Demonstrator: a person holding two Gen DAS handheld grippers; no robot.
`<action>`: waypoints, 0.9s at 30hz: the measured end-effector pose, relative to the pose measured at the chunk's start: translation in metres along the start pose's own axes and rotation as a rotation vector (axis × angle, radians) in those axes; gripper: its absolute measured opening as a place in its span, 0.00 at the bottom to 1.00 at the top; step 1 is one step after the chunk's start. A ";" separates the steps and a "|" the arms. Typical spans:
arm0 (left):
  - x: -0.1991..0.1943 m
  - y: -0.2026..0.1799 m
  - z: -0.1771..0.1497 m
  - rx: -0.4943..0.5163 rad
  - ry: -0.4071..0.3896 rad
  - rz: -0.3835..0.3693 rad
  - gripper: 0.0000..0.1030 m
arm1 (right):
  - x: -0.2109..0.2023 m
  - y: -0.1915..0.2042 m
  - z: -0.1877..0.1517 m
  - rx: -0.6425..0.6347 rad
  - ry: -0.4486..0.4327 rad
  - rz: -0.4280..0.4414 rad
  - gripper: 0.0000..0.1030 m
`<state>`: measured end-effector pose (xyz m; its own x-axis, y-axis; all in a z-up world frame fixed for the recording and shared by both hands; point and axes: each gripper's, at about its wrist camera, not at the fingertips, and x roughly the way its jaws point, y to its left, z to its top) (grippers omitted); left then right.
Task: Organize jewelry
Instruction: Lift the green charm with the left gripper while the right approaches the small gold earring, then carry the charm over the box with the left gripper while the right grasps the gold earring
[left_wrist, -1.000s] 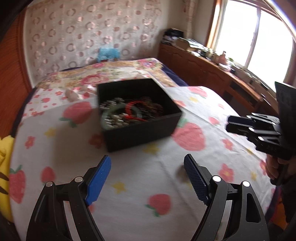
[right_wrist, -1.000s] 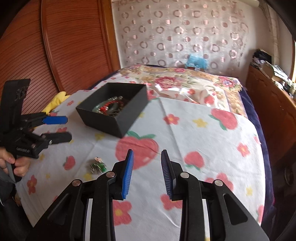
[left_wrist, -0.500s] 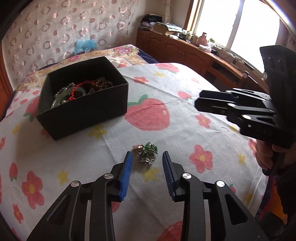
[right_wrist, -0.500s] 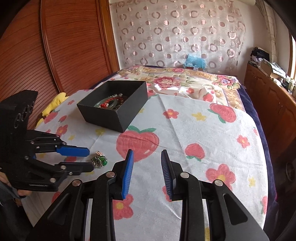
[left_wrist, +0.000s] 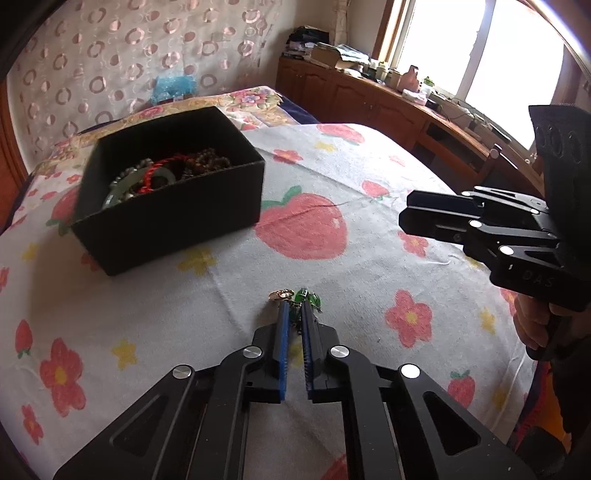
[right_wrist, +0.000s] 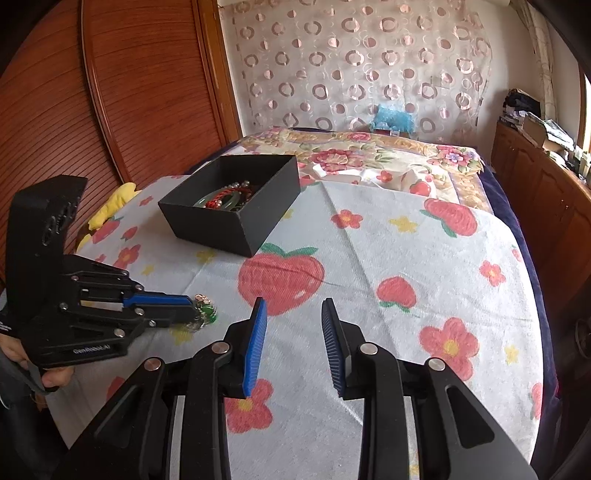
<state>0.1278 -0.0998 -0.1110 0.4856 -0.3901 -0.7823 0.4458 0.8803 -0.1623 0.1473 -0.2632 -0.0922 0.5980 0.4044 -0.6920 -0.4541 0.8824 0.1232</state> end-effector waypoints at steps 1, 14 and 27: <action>-0.003 0.001 0.000 -0.004 -0.004 -0.002 0.05 | 0.001 0.001 0.000 -0.001 0.001 0.001 0.32; -0.052 0.020 0.006 -0.042 -0.100 -0.001 0.05 | 0.010 0.021 0.003 -0.029 0.015 0.044 0.32; -0.069 0.043 0.003 -0.085 -0.150 0.065 0.05 | 0.050 0.070 0.010 -0.119 0.099 0.142 0.32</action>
<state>0.1154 -0.0360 -0.0620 0.6213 -0.3617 -0.6951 0.3476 0.9223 -0.1692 0.1516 -0.1787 -0.1114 0.4576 0.4916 -0.7409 -0.6072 0.7815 0.1435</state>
